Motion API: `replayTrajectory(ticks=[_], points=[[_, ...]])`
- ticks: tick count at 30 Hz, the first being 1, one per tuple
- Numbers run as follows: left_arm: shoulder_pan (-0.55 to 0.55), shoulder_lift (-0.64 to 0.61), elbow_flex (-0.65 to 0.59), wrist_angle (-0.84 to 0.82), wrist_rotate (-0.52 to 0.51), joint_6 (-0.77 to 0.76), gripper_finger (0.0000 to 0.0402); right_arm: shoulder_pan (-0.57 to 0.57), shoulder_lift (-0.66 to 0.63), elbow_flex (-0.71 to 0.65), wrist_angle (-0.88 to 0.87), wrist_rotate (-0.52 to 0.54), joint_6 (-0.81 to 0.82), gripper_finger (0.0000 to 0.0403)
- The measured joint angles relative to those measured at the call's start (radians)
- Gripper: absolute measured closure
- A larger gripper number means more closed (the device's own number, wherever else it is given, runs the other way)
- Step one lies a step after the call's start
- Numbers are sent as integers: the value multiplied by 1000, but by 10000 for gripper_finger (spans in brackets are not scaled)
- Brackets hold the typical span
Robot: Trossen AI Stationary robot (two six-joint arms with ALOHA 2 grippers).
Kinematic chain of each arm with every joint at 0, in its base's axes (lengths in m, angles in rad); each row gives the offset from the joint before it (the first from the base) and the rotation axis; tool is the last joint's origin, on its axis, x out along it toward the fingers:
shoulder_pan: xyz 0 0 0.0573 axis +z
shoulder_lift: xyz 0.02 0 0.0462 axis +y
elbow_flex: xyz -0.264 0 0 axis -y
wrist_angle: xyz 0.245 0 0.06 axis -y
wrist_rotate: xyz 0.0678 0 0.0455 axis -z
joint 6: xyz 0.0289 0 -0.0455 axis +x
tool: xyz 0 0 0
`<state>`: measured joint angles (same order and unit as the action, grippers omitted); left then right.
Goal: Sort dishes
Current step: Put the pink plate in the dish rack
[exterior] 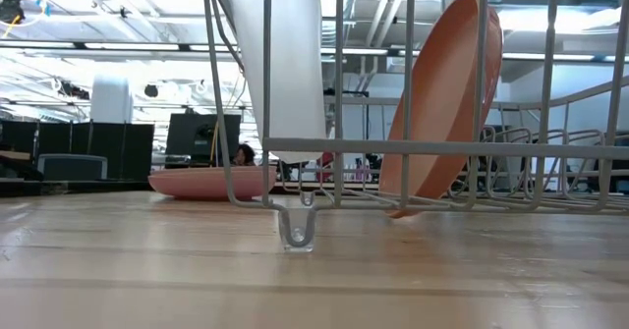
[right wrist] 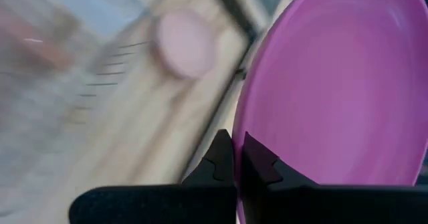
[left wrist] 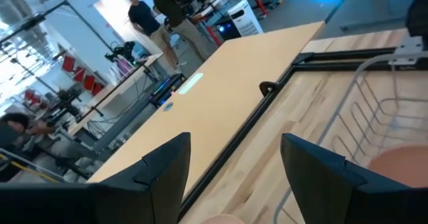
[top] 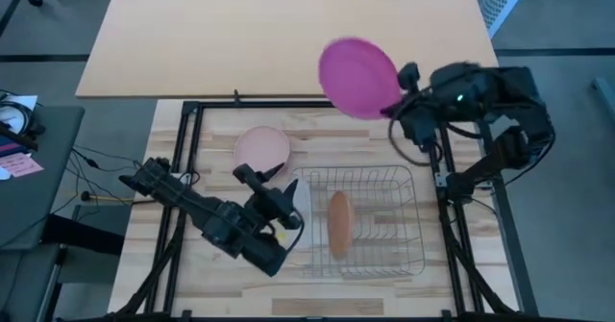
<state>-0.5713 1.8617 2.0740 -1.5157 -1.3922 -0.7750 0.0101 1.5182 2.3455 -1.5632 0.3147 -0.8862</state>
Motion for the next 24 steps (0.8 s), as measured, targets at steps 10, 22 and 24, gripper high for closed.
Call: replayTrajectory(ticks=[10, 22, 24], points=[[-39, -48, 0, -14, -10, 18, 176, 232, -10, -100, -8, -138, 269, 403], [73, -187, 6, 208, 367, 317, 205, 405, -19, -466, -10, 223, 524, 403], [96, -204, 6, 312, 459, 457, 213, 431, -18, -507, -8, 241, 553, 403]])
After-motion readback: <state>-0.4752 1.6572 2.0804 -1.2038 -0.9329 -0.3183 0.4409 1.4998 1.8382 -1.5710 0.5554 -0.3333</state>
